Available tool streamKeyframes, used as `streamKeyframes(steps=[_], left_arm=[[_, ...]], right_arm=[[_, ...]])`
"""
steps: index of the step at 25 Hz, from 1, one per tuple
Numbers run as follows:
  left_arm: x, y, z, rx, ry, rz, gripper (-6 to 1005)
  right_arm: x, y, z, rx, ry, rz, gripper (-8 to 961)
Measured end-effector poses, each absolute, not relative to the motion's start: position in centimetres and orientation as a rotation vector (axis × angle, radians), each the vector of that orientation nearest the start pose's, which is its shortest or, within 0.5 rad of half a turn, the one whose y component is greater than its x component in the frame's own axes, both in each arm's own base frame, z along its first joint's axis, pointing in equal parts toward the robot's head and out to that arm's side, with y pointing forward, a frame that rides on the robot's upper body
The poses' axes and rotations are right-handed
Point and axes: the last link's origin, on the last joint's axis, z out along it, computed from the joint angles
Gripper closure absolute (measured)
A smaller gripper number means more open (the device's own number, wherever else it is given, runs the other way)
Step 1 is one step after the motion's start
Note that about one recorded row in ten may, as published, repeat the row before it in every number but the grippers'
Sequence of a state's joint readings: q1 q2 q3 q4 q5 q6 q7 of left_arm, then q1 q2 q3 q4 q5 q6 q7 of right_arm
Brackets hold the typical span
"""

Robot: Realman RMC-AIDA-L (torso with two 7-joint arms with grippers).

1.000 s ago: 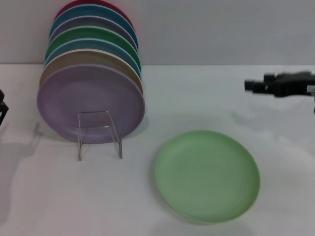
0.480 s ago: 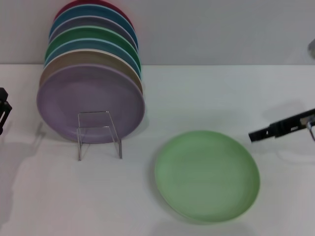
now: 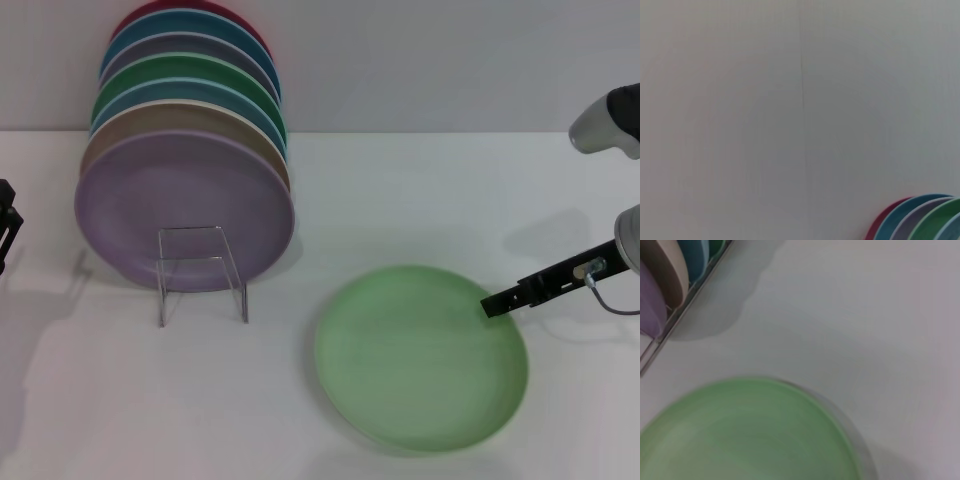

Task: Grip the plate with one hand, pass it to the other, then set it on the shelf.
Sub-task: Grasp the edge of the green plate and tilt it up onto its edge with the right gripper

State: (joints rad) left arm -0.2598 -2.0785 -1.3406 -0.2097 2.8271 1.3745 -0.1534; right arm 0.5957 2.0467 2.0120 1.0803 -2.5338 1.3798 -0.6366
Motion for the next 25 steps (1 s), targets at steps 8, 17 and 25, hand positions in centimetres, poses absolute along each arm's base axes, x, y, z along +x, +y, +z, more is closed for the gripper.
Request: streamKeyframes(steps=[8,17,25], left_arm=[[-33.7,28.7,1.6,-1.513,-0.373,-0.777,206],[-33.3,28.9,1.5,-1.519,-0.364,-0.792,208],[-30.9,28.4,0.8,-1.584,-0.342,-0.937,211]], right_arm=[[24.6,37.8,1.0,-2.414,1.255,-0.253,260],[24.4,37.9,0.0,-2.437,1.254,-0.285,294],[24.1,37.7,-1.2,-2.48,1.196,-0.364,606]])
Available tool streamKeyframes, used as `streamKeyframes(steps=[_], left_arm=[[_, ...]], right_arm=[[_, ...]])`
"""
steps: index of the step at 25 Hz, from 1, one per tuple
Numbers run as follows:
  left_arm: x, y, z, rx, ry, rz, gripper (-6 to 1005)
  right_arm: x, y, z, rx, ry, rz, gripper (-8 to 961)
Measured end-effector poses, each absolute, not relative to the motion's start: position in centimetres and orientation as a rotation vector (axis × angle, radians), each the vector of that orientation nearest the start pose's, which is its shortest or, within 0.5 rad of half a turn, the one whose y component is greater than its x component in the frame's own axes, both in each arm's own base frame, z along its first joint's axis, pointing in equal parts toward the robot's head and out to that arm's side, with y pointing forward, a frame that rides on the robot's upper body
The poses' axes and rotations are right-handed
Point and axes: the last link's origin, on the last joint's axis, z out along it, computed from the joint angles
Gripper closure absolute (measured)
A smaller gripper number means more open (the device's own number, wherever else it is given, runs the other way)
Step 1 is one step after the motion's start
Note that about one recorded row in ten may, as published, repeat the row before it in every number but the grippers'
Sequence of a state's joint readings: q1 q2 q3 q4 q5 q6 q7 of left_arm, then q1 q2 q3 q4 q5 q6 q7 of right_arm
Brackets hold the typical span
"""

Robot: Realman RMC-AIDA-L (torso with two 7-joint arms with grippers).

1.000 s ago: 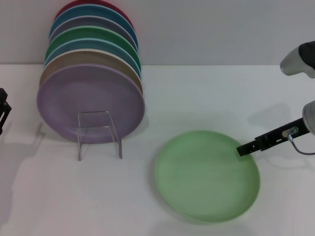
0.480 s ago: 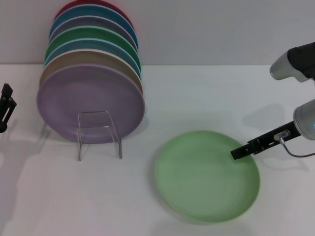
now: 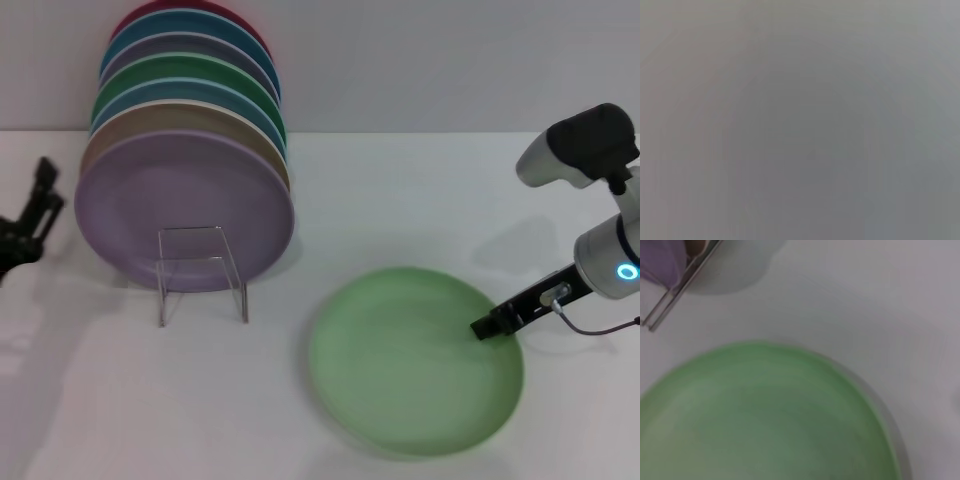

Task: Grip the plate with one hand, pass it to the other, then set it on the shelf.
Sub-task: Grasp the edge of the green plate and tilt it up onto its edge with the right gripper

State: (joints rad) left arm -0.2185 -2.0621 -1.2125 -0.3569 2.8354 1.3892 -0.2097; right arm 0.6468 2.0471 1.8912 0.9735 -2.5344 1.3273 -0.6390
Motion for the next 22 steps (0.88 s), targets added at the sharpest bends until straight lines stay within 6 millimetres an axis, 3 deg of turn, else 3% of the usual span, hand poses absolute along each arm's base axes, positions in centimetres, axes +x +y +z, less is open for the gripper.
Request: streamKeyframes(steps=[4,5,8,9,10,14,18,19,22], left_arm=[[-27.1,29.3,0.3,-1.742,-0.269,-1.017,212],[-27.1,29.3,0.3,-1.742,-0.269,-1.017,233],[-24.5,30.8,-0.2,-1.763,-0.152,-0.836,294],[-22.2,31.6,-0.1,-1.76,-0.05,-0.695,315],[-22.2,31.6,-0.1,-1.76,-0.05,-0.695,315],[-17.1,33.0,0.8,-1.732,0.154,-0.448,314],[-14.9,33.3,2.0,-1.694,0.207,-0.454,313],[-12.7,33.3,3.1,-1.723,0.205,-0.527,312],[-11.2,33.3,3.7,-1.778,0.178,-0.591,312]], right_arm=[[24.1,37.6,-1.5,-2.487,1.189,-0.378,693],[24.1,37.6,-1.5,-2.487,1.189,-0.378,715],[24.0,37.5,-1.6,-2.494,1.187,-0.388,780],[24.1,37.4,-1.6,-2.494,1.191,-0.39,786],[24.1,37.4,-1.6,-2.494,1.191,-0.39,791],[24.4,37.2,-1.6,-2.491,1.202,-0.389,814],[24.5,37.2,-1.6,-2.489,1.202,-0.388,814],[24.5,37.2,-1.6,-2.488,1.2,-0.389,815],[24.6,37.2,-1.6,-2.486,1.198,-0.392,815]])
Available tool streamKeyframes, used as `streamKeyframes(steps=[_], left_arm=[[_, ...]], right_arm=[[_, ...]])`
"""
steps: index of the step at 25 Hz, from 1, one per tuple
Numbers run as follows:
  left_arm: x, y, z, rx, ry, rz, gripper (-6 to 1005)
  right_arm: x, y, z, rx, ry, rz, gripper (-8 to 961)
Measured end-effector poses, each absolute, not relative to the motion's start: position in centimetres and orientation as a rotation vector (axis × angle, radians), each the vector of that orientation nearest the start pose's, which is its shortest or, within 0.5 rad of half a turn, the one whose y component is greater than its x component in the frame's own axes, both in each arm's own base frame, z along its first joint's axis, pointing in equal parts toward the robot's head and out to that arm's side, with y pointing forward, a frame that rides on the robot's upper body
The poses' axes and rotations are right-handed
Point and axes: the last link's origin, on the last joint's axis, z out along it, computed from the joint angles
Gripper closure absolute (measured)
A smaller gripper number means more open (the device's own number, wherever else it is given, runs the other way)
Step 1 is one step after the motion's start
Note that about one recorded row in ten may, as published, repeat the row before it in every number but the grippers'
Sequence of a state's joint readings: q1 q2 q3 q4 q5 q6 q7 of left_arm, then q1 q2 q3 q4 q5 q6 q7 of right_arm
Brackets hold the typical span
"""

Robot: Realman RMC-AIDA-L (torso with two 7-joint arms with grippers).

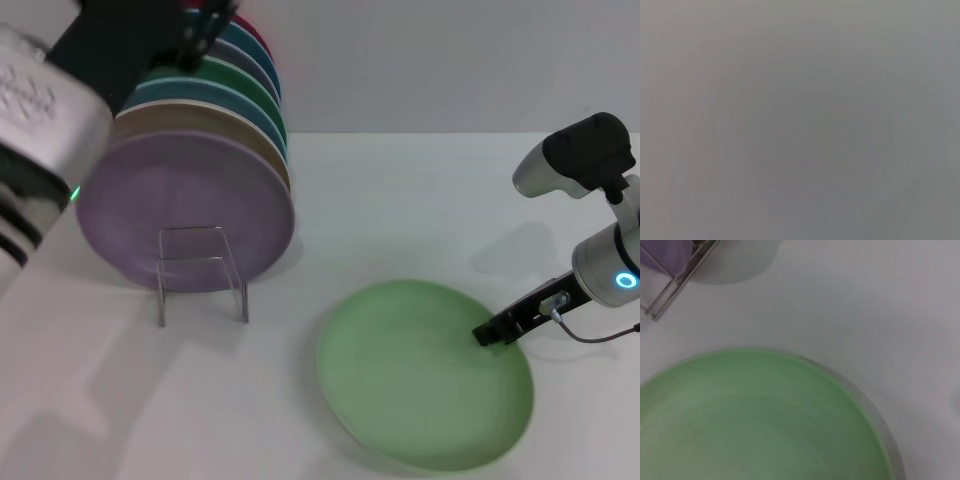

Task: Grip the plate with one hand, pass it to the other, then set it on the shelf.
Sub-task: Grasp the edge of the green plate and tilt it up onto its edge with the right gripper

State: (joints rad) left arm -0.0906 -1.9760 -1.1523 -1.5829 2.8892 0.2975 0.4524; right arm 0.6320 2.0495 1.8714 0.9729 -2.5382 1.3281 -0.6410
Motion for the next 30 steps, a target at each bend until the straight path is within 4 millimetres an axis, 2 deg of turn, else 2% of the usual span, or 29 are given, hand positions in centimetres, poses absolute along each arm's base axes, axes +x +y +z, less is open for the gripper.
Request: streamKeyframes(steps=[1,2,3,4,9,11,12,18,19,26,30], left_arm=[[-10.6,33.3,3.7,-1.812,0.166,-0.61,311],[-9.0,33.4,3.5,-1.896,0.13,-0.629,311],[-9.0,33.4,3.5,-1.896,0.13,-0.629,310],[-7.9,33.5,3.1,-1.954,0.103,-0.602,309],[-6.6,33.7,2.2,-2.003,0.1,-0.542,300],[-6.0,34.0,1.8,-2.05,0.073,-0.499,295],[-5.4,34.4,1.4,-2.136,0.025,-0.418,295],[-4.7,34.7,1.3,-2.234,-0.014,-0.382,292],[-4.9,34.9,2.0,-2.259,-0.056,-0.395,292],[-5.6,35.3,3.4,-2.33,-0.124,-0.45,294],[-5.9,35.4,3.7,-2.329,-0.137,-0.447,295]], right_arm=[[24.6,37.2,-1.6,-2.485,1.198,-0.394,815],[24.6,37.2,-1.5,-2.483,1.198,-0.393,815],[24.6,37.2,-1.5,-2.483,1.198,-0.393,815],[24.6,37.2,-1.5,-2.482,1.199,-0.393,815],[24.7,37.2,-1.5,-2.483,1.195,-0.392,816],[24.7,37.2,-1.4,-2.483,1.195,-0.392,816],[24.7,37.2,-1.4,-2.483,1.194,-0.393,817],[24.8,37.2,-1.4,-2.482,1.188,-0.394,817],[24.9,37.2,-1.4,-2.482,1.187,-0.393,817],[25.0,37.1,-1.4,-2.481,1.18,-0.39,818],[24.8,37.0,-1.3,-2.483,1.16,-0.381,819]])
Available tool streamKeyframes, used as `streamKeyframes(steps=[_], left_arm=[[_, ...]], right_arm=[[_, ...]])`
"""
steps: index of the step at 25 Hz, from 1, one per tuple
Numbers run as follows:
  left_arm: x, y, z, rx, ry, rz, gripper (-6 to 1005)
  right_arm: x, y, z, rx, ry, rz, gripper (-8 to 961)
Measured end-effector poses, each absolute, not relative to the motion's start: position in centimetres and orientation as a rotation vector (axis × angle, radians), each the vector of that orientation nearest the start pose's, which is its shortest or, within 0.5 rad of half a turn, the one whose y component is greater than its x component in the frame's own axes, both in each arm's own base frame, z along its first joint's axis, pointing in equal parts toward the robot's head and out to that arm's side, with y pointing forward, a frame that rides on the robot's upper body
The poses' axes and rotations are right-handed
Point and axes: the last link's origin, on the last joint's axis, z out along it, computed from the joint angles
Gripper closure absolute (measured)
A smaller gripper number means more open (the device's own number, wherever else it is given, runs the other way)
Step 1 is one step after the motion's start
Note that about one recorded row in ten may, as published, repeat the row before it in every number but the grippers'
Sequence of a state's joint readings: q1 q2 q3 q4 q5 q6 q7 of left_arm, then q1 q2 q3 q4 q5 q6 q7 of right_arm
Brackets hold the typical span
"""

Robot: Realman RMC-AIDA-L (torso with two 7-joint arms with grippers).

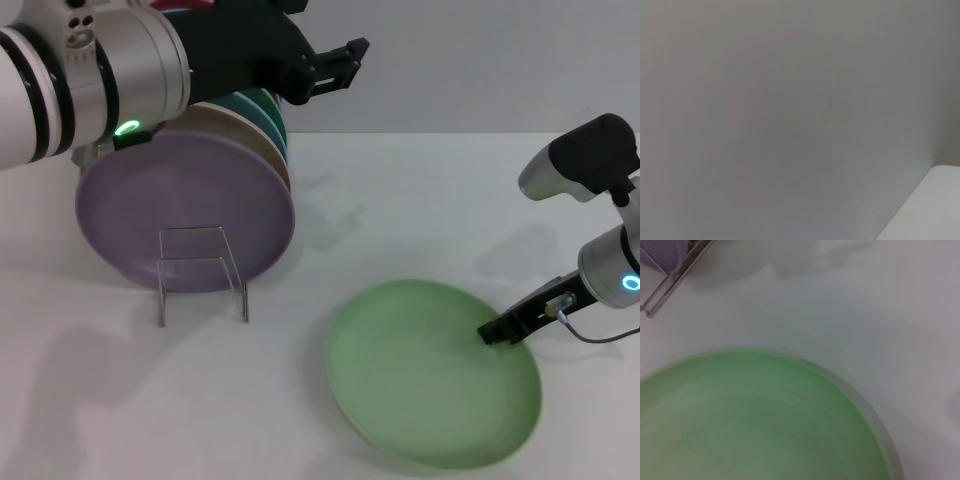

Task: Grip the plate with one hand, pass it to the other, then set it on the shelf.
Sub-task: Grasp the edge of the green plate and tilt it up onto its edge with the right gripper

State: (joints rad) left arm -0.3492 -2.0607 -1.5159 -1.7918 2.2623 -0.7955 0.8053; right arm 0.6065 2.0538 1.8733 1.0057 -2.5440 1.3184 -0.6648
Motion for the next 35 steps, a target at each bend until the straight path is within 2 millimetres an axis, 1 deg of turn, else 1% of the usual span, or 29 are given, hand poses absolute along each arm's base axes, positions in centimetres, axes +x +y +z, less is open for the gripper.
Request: streamKeyframes(steps=[3,5,7,12,16,18,21,22,25,27,32,35], left_arm=[[-6.4,35.6,3.8,-2.323,-0.144,-0.436,295],[-6.5,35.6,3.8,-2.321,-0.146,-0.434,296],[-7.2,35.9,3.8,-2.318,-0.173,-0.426,296],[-8.1,36.4,3.7,-2.314,-0.198,-0.403,297],[-8.3,36.6,3.7,-2.311,-0.209,-0.401,298],[-8.3,36.6,3.7,-2.313,-0.21,-0.401,298],[-8.2,36.6,3.6,-2.32,-0.207,-0.4,299],[-8.2,36.6,3.5,-2.322,-0.203,-0.398,299],[-8.2,36.6,3.5,-2.324,-0.202,-0.396,299],[-8.3,36.6,3.3,-2.328,-0.205,-0.393,299],[-8.5,36.7,3.2,-2.329,-0.214,-0.391,299],[-8.4,36.7,3.1,-2.331,-0.214,-0.392,299]], right_arm=[[24.4,37.0,-1.0,-2.487,1.137,-0.36,820],[23.8,36.9,-0.4,-2.489,1.107,-0.32,821],[23.2,36.8,0.2,-2.501,1.093,-0.255,822],[23.0,36.9,0.9,-2.506,1.088,-0.192,884],[23.2,37.0,1.2,-2.496,1.094,-0.176,934],[23.2,37.0,1.4,-2.492,1.102,-0.169,942],[23.0,37.0,1.7,-2.482,1.16,-0.145,955],[22.7,36.9,2.0,-2.488,1.187,-0.143,951],[22.4,36.9,2.2,-2.488,1.186,-0.147,940],[22.7,36.8,2.4,-2.477,1.193,-0.19,933],[23.1,36.8,2.2,-2.455,1.185,-0.27,740],[23.1,36.8,2.0,-2.457,1.19,-0.28,619]])
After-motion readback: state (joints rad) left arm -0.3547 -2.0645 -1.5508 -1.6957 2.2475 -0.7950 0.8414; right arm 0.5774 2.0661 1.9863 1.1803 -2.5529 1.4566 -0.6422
